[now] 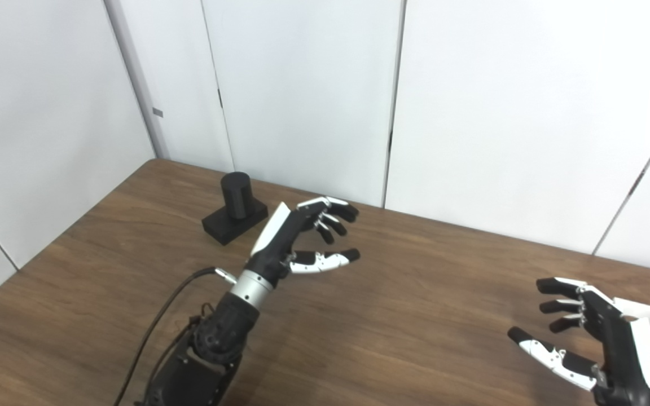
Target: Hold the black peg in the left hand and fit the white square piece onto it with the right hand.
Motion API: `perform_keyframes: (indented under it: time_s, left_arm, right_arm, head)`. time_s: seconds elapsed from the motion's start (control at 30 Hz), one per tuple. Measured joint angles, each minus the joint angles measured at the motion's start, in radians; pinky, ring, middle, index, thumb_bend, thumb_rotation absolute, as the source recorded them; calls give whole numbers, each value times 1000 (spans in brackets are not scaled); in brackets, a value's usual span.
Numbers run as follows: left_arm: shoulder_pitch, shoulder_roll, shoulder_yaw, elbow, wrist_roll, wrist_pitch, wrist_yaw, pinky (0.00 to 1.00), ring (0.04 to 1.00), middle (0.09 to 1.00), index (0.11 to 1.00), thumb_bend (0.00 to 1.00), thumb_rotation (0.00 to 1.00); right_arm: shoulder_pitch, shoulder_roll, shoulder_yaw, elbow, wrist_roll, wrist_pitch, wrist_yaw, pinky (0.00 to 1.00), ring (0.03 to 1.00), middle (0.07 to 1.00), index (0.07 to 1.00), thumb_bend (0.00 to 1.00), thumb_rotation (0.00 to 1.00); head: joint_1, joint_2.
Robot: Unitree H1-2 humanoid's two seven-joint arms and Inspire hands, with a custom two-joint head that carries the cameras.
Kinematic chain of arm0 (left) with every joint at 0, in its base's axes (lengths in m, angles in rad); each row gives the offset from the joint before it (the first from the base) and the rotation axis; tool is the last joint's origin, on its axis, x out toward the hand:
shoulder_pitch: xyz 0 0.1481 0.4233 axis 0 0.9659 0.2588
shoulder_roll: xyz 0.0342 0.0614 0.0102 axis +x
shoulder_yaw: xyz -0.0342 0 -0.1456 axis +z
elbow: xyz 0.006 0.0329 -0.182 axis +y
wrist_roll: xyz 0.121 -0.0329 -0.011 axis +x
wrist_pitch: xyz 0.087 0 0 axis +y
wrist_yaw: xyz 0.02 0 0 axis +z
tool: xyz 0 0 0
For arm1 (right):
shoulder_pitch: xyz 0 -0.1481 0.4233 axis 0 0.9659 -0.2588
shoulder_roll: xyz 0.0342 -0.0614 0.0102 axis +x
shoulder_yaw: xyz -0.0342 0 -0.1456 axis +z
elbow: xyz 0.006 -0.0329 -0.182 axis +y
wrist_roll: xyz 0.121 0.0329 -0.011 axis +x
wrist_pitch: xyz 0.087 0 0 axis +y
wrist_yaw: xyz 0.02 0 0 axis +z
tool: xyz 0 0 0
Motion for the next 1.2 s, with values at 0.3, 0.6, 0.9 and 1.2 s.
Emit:
perform_keyframes:
  time_s: [0.3,0.6,0.9,1.2]
  left_arm:
    - [-20,47,90,-17,45,9,84,584,704,752,713,730,30]
    - [-51,115,121,-45,90,80,91,582,717,762,725,727,114]
    - [-57,145,134,-44,163,148,136,676,828,819,735,782,179]
    - [-85,185,141,-4,228,205,179,834,943,905,803,831,230]
  right_arm:
    - [0,1,0,-6,0,4,9,441,594,682,638,541,0]
    - [0,1,0,-10,-1,5,11,445,599,687,640,536,0]
    - [0,1,0,-25,-2,29,16,437,589,681,640,532,0]
    - [-1,0,0,-42,-2,37,17,438,588,678,638,535,0]
  head:
    - [12,-2]
    - [14,2]
    - [17,2]
    - [17,2]
